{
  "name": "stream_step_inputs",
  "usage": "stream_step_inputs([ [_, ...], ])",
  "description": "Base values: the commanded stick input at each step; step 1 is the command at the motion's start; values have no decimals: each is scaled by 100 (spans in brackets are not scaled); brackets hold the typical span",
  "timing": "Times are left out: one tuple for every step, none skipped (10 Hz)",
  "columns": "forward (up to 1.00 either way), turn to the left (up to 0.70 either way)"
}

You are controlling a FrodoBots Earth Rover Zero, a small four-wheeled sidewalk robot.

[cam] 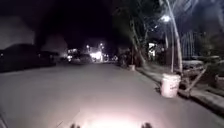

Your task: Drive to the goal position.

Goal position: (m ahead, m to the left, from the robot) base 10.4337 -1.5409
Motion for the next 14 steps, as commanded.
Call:
stream_step_inputs([
  [70,0],
  [70,0],
  [70,0],
  [70,0],
  [70,0],
  [70,0],
  [70,0],
  [70,0],
  [70,0],
  [70,0],
  [70,0],
  [70,0],
  [70,0],
  [70,0],
])
